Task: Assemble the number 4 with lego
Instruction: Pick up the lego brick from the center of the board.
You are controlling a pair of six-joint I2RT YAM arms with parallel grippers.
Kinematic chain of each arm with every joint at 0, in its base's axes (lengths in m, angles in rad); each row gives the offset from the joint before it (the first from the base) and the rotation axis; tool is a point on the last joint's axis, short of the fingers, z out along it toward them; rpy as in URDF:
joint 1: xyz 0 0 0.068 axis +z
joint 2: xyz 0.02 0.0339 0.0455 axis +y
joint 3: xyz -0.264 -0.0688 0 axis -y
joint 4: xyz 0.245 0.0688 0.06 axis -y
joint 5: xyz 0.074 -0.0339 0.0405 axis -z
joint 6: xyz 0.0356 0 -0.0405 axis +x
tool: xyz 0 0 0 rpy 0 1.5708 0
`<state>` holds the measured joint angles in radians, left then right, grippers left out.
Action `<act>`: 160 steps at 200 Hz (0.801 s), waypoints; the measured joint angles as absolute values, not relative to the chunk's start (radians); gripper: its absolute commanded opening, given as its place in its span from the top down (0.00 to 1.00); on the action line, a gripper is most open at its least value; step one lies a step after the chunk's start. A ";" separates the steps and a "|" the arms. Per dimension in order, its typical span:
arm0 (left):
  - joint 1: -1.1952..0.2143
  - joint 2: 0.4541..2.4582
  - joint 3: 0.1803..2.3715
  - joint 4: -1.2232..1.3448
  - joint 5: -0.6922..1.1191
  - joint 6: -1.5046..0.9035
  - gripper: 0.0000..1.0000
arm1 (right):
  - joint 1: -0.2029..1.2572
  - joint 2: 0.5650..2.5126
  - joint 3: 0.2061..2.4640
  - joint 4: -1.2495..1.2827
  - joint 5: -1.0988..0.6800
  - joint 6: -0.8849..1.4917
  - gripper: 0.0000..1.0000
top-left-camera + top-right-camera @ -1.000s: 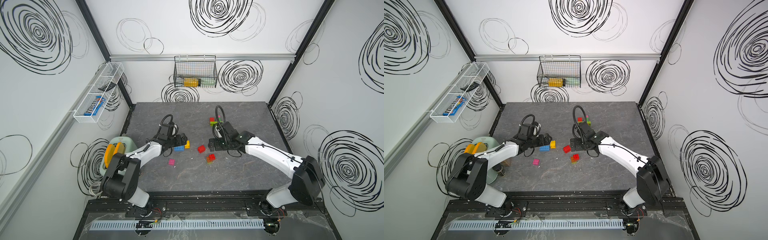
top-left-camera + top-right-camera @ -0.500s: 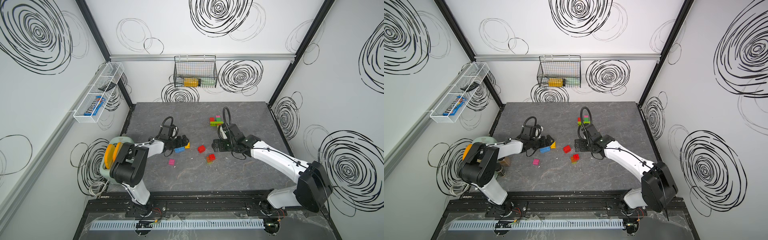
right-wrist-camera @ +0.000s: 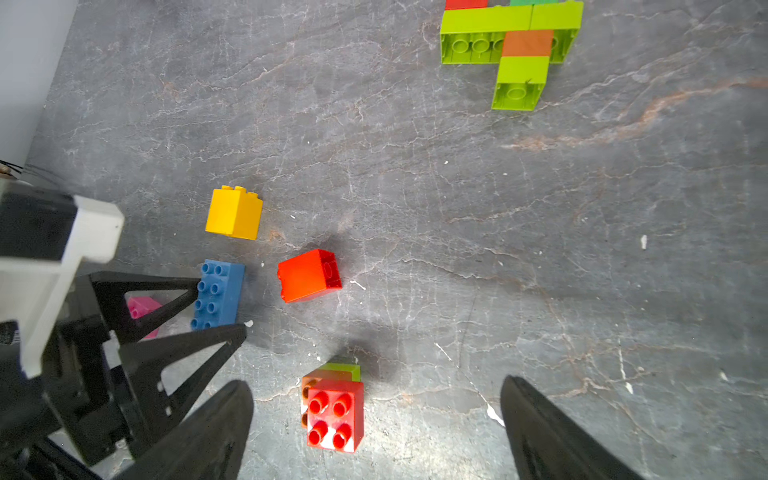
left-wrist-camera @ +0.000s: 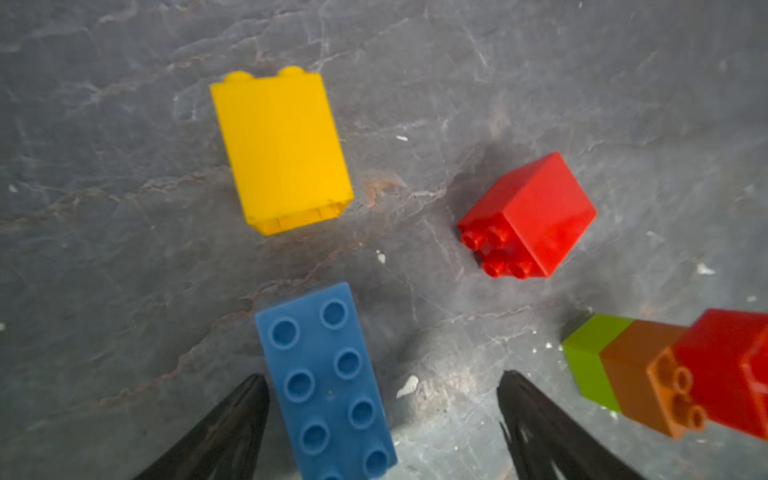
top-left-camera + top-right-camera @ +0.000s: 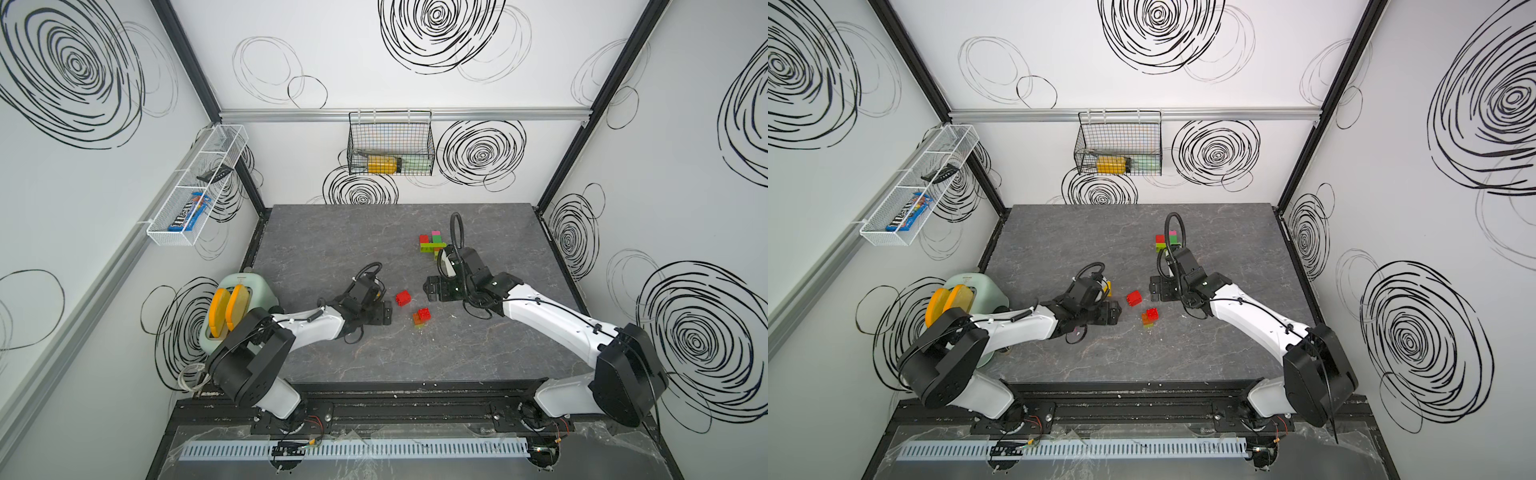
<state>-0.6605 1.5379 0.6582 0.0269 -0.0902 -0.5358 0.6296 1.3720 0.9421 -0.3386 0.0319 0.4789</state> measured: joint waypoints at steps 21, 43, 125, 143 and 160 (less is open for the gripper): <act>-0.752 1.553 0.650 0.019 -0.212 -0.525 0.23 | 0.629 1.316 0.879 -0.285 0.056 0.481 0.03; -0.768 1.573 0.640 0.019 -0.271 -0.523 0.31 | 0.629 1.253 0.820 -0.208 0.084 0.477 0.03; -0.675 1.533 0.547 0.142 -0.244 -0.524 0.52 | 0.616 1.206 0.789 -0.140 0.161 0.477 0.03; -0.656 1.527 0.537 0.157 -0.228 -0.523 0.58 | 0.601 1.206 0.789 -0.136 0.145 0.476 0.02; -0.646 1.531 0.537 0.166 -0.222 -0.523 0.64 | 0.587 1.209 0.789 -0.134 0.135 0.476 0.03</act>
